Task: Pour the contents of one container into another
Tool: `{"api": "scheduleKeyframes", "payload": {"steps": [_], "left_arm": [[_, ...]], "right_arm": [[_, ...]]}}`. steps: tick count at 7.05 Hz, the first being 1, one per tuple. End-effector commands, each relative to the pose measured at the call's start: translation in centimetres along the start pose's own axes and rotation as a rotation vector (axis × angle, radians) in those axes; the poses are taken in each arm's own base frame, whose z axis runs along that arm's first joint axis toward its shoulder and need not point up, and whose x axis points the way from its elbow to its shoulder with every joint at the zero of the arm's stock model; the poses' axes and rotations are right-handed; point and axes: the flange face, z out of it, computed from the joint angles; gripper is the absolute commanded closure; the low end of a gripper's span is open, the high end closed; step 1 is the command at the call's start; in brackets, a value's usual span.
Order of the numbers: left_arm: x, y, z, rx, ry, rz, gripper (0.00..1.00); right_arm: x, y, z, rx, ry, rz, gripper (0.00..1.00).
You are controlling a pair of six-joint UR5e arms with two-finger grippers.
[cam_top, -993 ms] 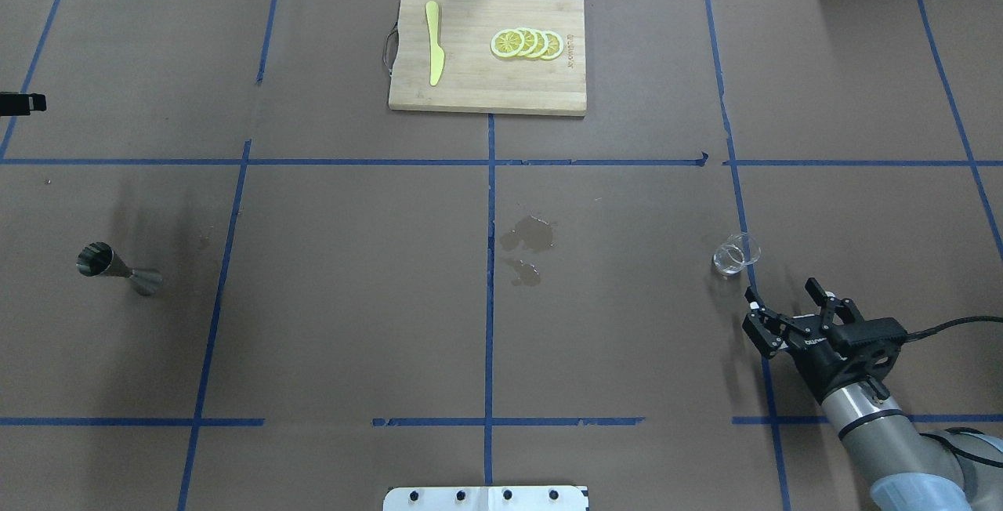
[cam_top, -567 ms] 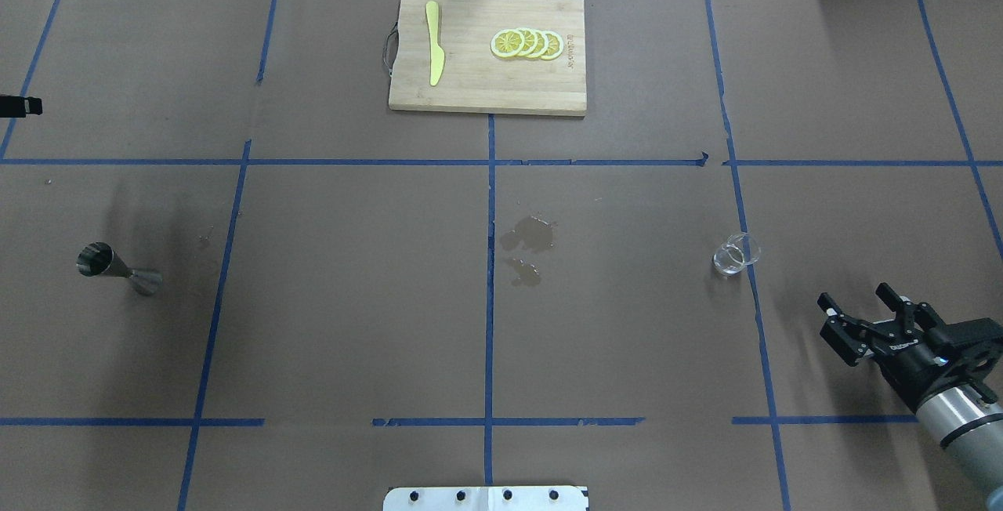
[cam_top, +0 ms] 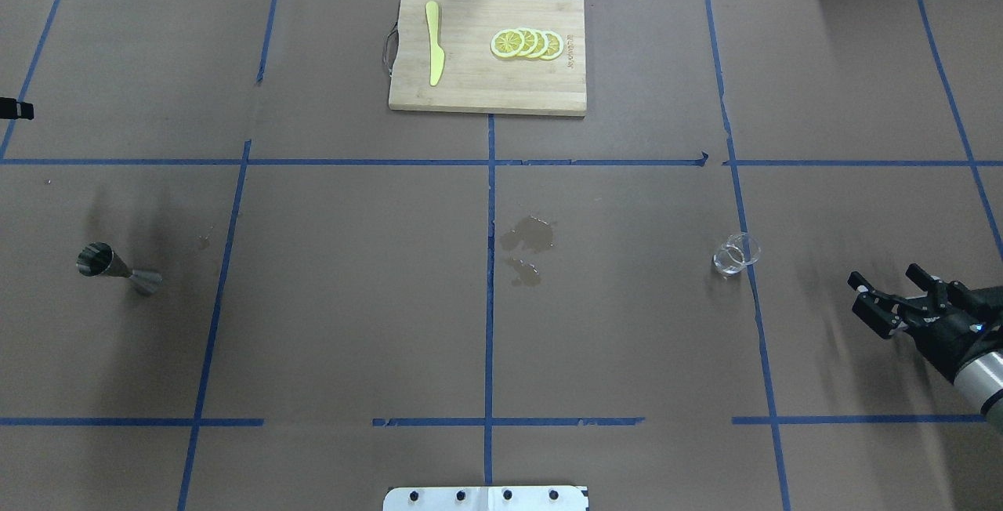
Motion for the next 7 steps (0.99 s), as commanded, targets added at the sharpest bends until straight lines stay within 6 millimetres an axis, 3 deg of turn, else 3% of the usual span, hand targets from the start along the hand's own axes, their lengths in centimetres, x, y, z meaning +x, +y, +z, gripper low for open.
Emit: {"api": "scheduleKeyframes", "payload": {"steps": [1, 2, 4, 5, 6, 7], "left_arm": [[-0.2, -0.3, 0.3, -0.024, -0.015, -0.017, 0.0], [-0.4, -0.9, 0.4, -0.039, -0.033, 0.007, 0.0], [-1.7, -4.6, -0.6, -0.103, -0.083, 0.049, 0.0], [-2.3, -6.8, -1.8, -0.136, -0.083, 0.047, 0.0], [-4.2, -8.2, -3.3, -0.206, -0.078, 0.061, 0.0], [-5.1, -8.2, -3.8, -0.282, -0.098, 0.141, 0.0]], "right_arm": [[3.2, -6.3, 3.1, -0.08, 0.008, -0.006, 0.0], [4.5, -9.6, 4.6, -0.142, 0.008, -0.007, 0.0], [7.7, -16.6, 7.5, -0.27, 0.042, -0.074, 0.0], [10.3, -19.9, 8.1, -0.359, 0.062, -0.101, 0.0], [12.8, -22.0, 8.2, -0.483, 0.06, -0.142, 0.0], [15.4, -22.6, 7.5, -0.584, 0.064, -0.174, 0.0]]}}
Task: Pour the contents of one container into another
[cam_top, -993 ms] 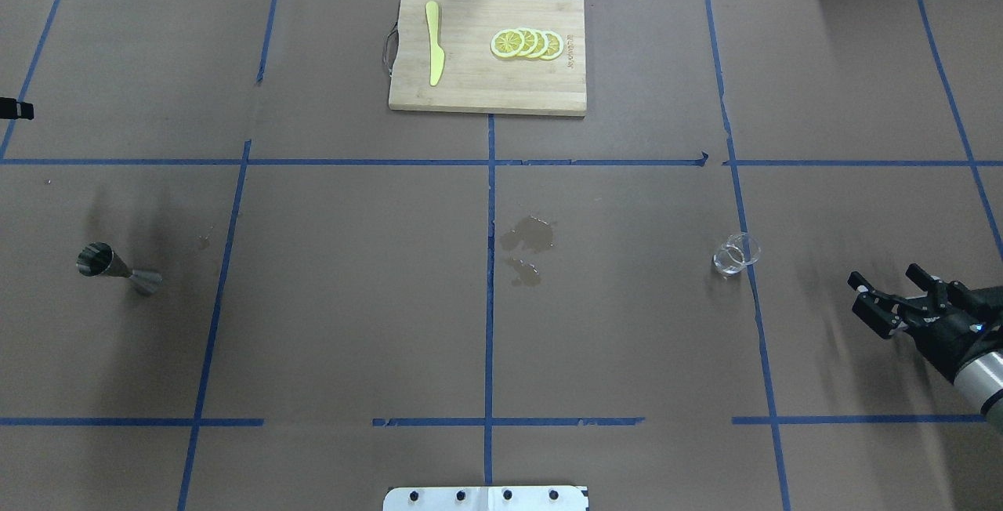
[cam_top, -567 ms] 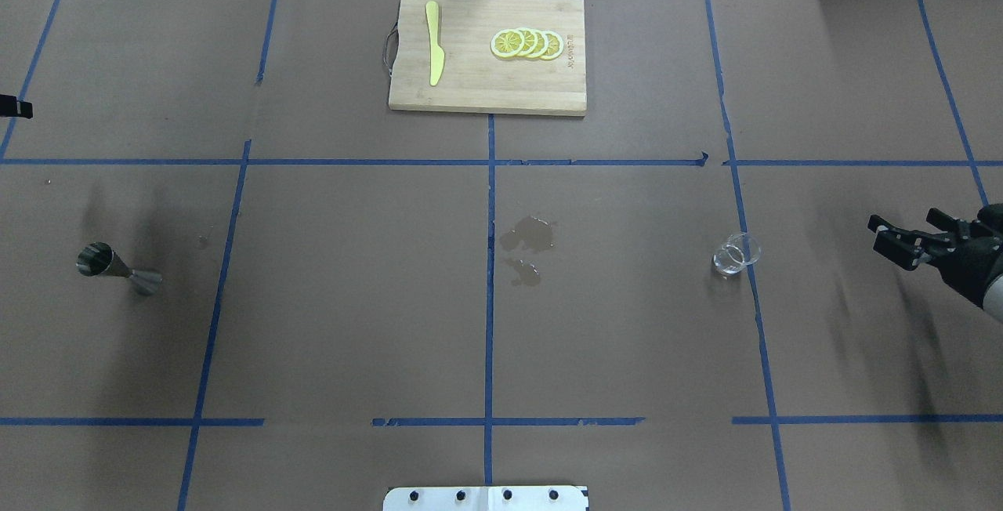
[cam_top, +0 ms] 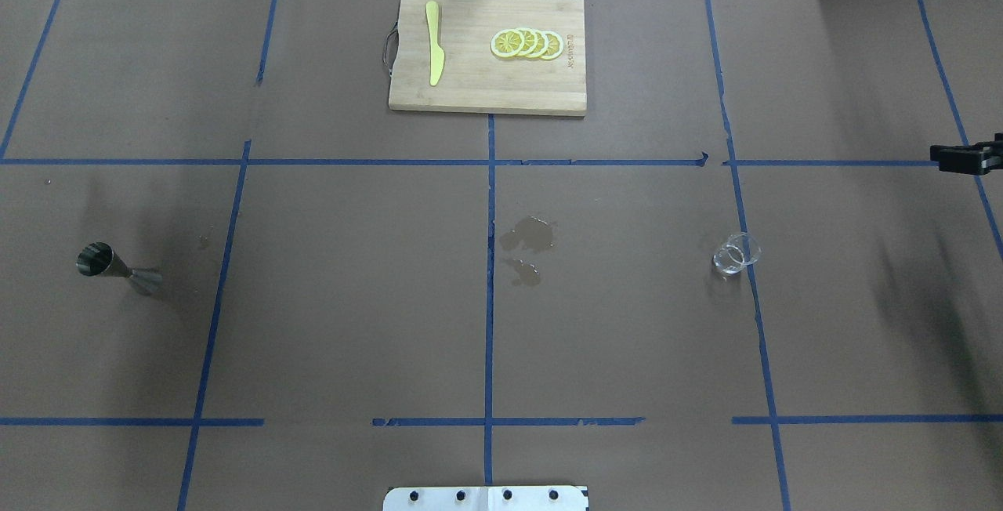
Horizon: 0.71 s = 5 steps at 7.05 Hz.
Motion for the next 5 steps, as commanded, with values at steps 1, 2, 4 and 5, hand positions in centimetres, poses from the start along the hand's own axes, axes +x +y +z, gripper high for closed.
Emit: {"api": "scheduleKeyframes", "payload": {"steps": [1, 2, 4, 5], "left_arm": [[-0.9, -1.1, -2.3, -0.161, -0.031, 0.132, 0.0], [-1.1, -0.7, -3.7, -0.187, -0.033, 0.132, 0.0], [-3.1, 3.9, -3.4, -0.246, -0.01, 0.139, 0.0], [-5.0, 8.5, -2.8, -0.27, 0.015, 0.253, 0.0]], "right_arm": [[6.1, 0.1, -1.1, -0.237, -0.018, -0.023, 0.0], [8.2, 0.7, -2.3, -0.321, -0.12, -0.041, 0.0], [11.5, 0.5, -4.8, -0.416, -0.237, -0.047, 0.0], [11.5, 0.4, -5.3, -0.43, -0.244, -0.045, 0.0]]}}
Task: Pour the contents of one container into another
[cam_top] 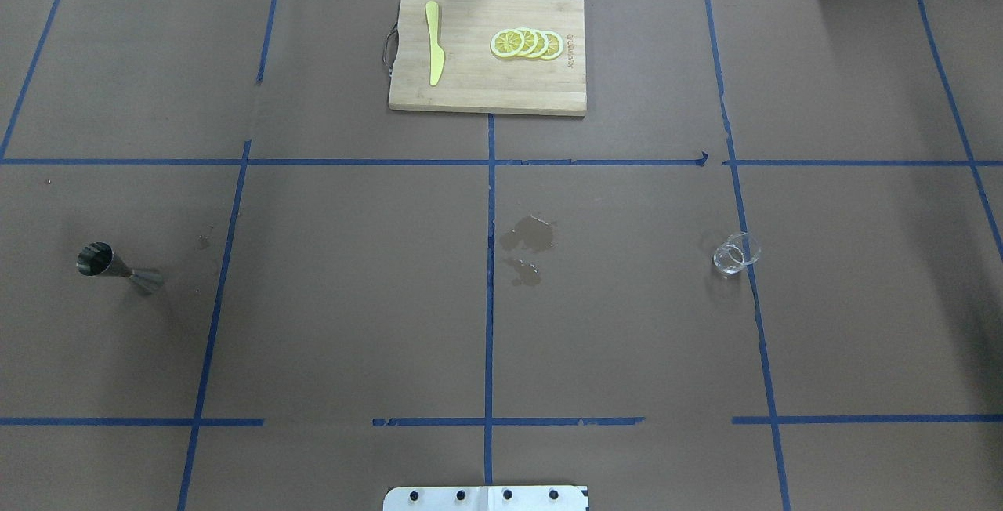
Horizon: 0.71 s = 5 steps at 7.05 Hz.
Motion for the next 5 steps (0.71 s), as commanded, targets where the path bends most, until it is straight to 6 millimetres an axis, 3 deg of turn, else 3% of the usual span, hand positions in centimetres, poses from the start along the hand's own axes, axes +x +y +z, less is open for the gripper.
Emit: {"api": "scheduleKeyframes", "payload": {"steps": [1, 3, 4, 5], "left_arm": [[-0.3, 5.3, 1.7, -0.034, 0.12, 0.045, 0.0], [-0.8, 6.9, 1.1, -0.119, 0.137, -0.086, 0.0], [0.0, 6.7, -0.5, -0.17, 0.135, -0.135, 0.0], [-0.1, 8.1, -0.5, -0.128, 0.113, -0.069, 0.0]], "right_arm": [[0.2, 0.5, -0.6, -0.077, -0.067, 0.047, 0.0], [-1.2, -0.5, -1.7, -0.115, -0.082, 0.094, 0.0], [-1.3, -0.2, -1.9, -0.111, -0.075, 0.114, 0.0], [0.1, 0.7, -1.3, -0.137, 0.001, 0.157, 0.0]]}}
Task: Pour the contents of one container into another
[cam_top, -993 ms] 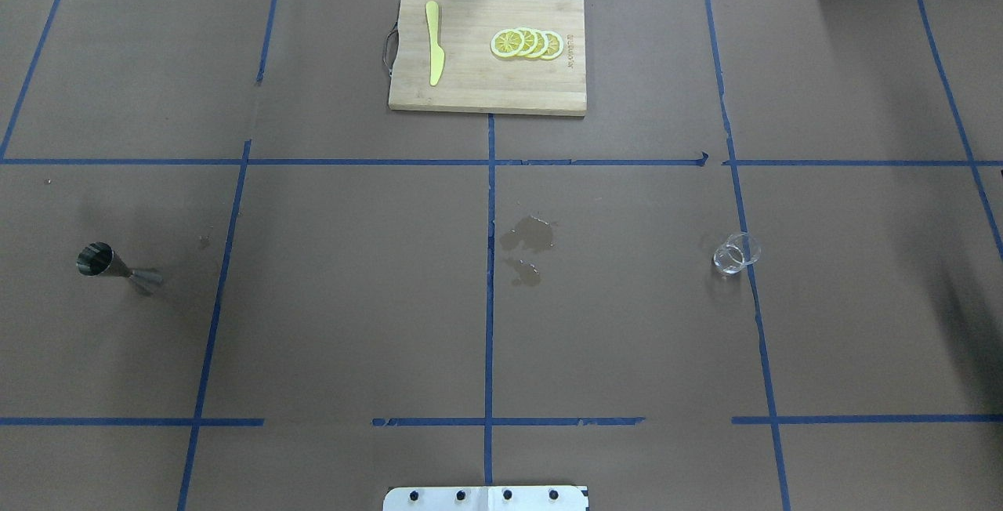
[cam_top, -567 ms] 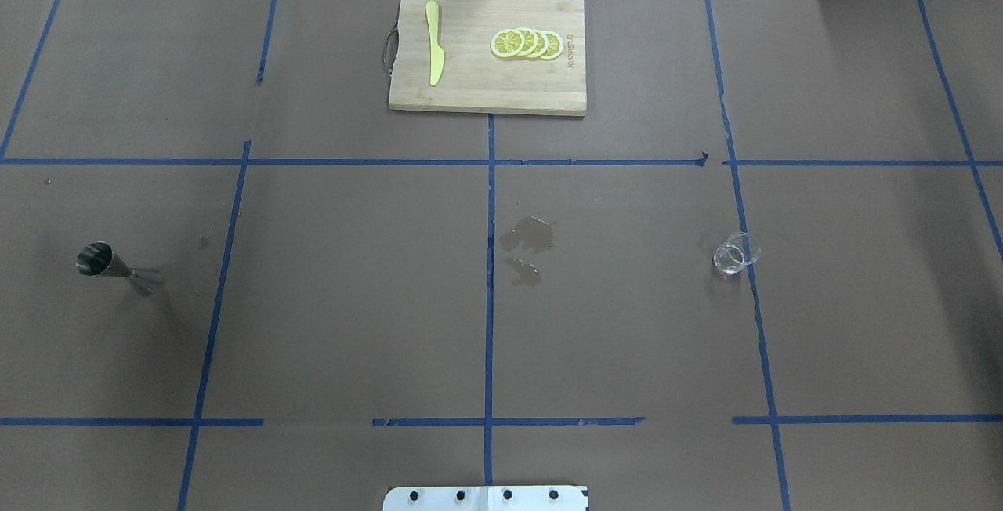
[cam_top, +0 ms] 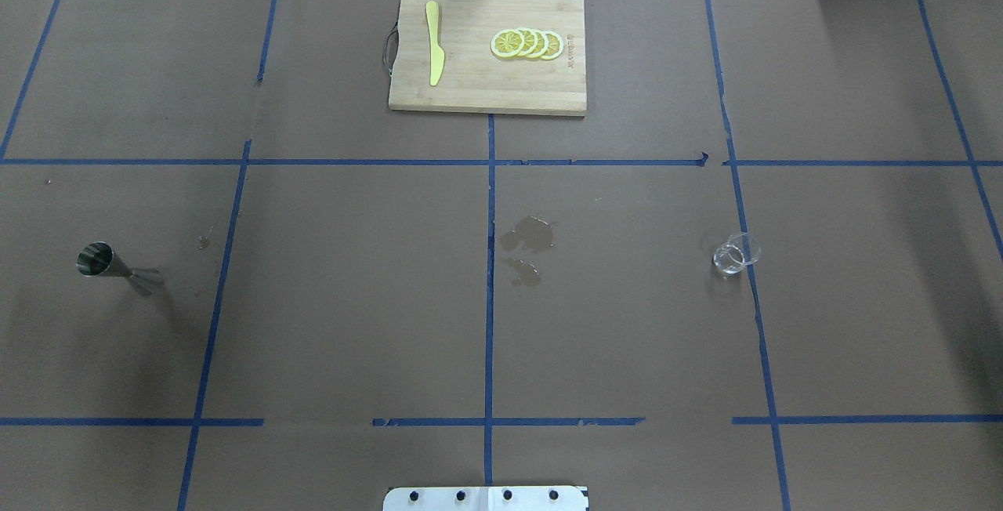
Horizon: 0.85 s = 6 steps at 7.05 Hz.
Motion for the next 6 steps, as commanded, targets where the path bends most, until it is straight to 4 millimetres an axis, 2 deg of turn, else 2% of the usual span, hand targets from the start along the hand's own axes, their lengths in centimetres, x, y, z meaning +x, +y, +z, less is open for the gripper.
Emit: {"api": "scheduleKeyframes", "payload": {"steps": [1, 2, 4, 5, 6], "left_arm": [[-0.9, 2.2, 0.3, 0.044, -0.061, 0.059, 0.0], [-1.3, 2.8, 0.6, 0.051, -0.074, 0.044, 0.0], [1.0, -0.5, -2.2, 0.125, -0.104, 0.037, 0.0], [1.3, -1.2, -2.4, 0.128, -0.1, 0.05, 0.0], [1.7, -1.4, -2.8, 0.136, -0.1, 0.061, 0.0]], "right_arm": [[-0.3, -1.1, -0.8, 0.012, 0.06, 0.061, 0.0], [-0.6, -1.2, -1.1, 0.018, 0.058, 0.086, 0.0], [-0.7, -1.5, -1.1, 0.017, 0.051, 0.088, 0.0], [-0.5, -2.5, -0.9, 0.009, 0.043, 0.099, 0.0], [-0.8, -2.5, -1.5, 0.019, 0.012, 0.104, 0.0]]}}
